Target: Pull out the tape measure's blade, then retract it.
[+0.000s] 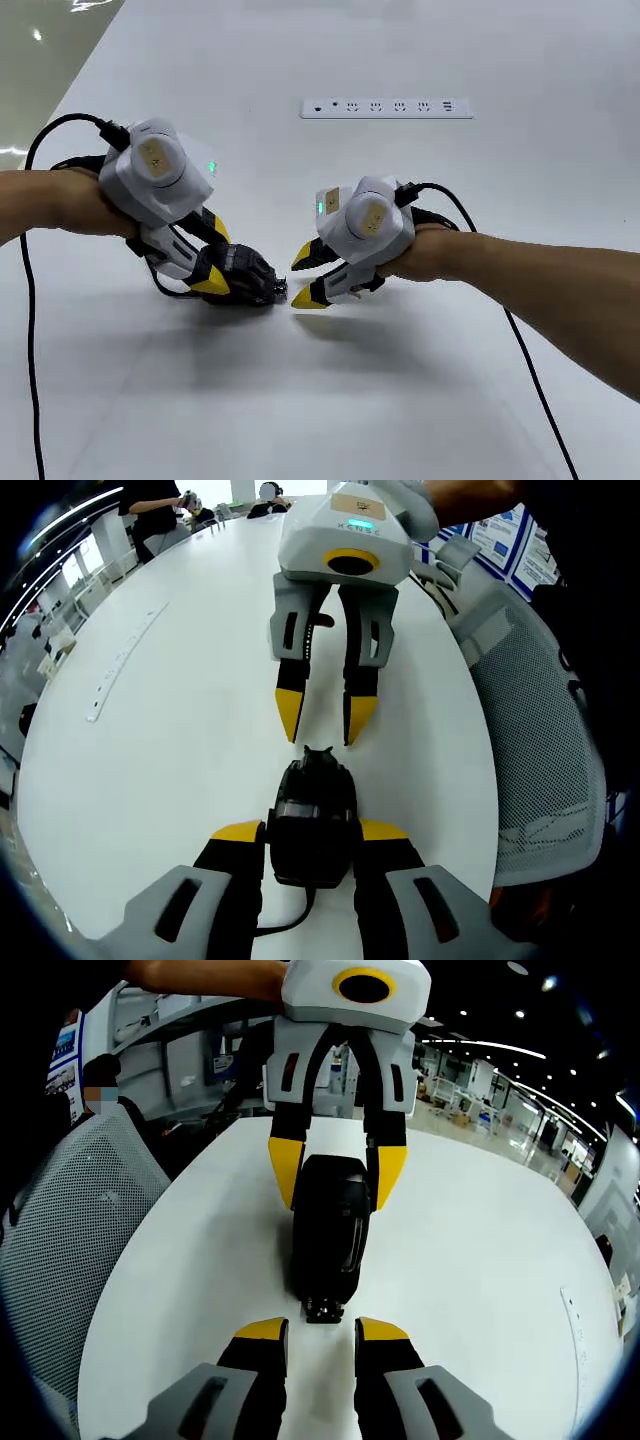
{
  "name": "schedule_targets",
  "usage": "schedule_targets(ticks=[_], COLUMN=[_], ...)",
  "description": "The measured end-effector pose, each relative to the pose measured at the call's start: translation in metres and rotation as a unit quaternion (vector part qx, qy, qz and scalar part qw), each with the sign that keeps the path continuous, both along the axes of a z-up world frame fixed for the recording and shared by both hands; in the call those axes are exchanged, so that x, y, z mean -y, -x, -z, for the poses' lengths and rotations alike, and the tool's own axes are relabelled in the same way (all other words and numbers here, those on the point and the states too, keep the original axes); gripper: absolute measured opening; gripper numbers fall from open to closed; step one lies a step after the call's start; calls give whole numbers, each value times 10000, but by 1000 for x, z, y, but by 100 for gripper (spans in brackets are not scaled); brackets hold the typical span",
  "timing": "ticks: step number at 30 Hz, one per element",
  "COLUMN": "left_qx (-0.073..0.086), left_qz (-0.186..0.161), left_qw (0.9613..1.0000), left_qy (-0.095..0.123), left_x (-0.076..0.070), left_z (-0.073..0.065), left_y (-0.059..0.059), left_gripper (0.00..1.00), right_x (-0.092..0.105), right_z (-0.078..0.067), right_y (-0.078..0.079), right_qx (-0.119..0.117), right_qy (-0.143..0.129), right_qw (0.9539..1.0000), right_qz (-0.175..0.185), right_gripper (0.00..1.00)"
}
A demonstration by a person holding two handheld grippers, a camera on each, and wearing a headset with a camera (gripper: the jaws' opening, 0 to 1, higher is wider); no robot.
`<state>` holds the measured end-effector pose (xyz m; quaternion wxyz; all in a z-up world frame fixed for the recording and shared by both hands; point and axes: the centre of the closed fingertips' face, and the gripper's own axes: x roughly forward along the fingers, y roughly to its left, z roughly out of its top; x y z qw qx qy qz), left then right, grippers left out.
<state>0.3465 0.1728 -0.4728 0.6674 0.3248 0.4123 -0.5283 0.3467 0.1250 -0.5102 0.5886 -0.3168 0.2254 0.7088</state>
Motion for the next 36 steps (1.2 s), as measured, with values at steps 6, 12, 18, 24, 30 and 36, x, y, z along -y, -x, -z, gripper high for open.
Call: schedule_targets(ticks=[6, 12, 18, 24, 30, 36], left_qx=[-2, -44, -78, 32, 72, 25], left_qz=[38, 67, 46, 154, 51, 38], left_qw=[10000, 9999, 9999, 9997, 9999, 9999], left_qy=[-49, -131, -147, -204, -86, -109], left_x=[0, -1, -1, -3, -3, -3], left_z=[1, 2, 4, 8, 7, 7], left_y=[0, 0, 0, 0, -1, -1], left_gripper=[28, 28, 29, 28, 27, 27], right_x=[-9, -9, -10, -11, -11, -10], right_z=[7, 15, 14, 14, 14, 14], right_y=[0, -1, -1, -1, -2, -2], right_qx=[-29, 33, 6, 29, 31, 84], right_qy=[30, 139, 95, 58, 31, 26], right_qw=[10000, 9999, 9999, 9999, 9999, 9999], right_qz=[27, 79, 129, 96, 104, 68], right_gripper=[20, 13, 12, 10, 9, 9])
